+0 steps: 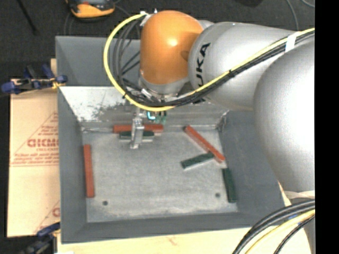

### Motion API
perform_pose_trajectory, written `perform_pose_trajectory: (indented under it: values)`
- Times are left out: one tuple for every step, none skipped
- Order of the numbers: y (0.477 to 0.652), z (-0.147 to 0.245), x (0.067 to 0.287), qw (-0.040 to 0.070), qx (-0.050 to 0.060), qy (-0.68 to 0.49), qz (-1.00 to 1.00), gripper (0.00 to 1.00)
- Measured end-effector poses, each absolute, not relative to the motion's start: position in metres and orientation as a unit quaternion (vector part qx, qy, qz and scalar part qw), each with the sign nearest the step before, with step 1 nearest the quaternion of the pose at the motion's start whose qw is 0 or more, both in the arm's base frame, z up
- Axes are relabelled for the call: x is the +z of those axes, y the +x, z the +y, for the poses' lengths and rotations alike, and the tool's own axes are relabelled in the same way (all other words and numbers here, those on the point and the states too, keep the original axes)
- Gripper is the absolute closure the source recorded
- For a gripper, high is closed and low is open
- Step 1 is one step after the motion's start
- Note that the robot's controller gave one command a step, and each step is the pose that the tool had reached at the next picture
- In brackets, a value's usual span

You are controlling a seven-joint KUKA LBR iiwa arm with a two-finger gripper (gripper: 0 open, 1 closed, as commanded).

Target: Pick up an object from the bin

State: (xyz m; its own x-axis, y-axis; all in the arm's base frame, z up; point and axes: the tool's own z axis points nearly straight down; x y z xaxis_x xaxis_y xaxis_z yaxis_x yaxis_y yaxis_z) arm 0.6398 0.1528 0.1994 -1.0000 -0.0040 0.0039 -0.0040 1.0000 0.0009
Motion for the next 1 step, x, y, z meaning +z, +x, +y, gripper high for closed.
perform_pose_trajectory:
  values:
    - [0.6415, 0.1522, 0.2049, -0.002, -0.001, 0.001, -1.0, 0.0]
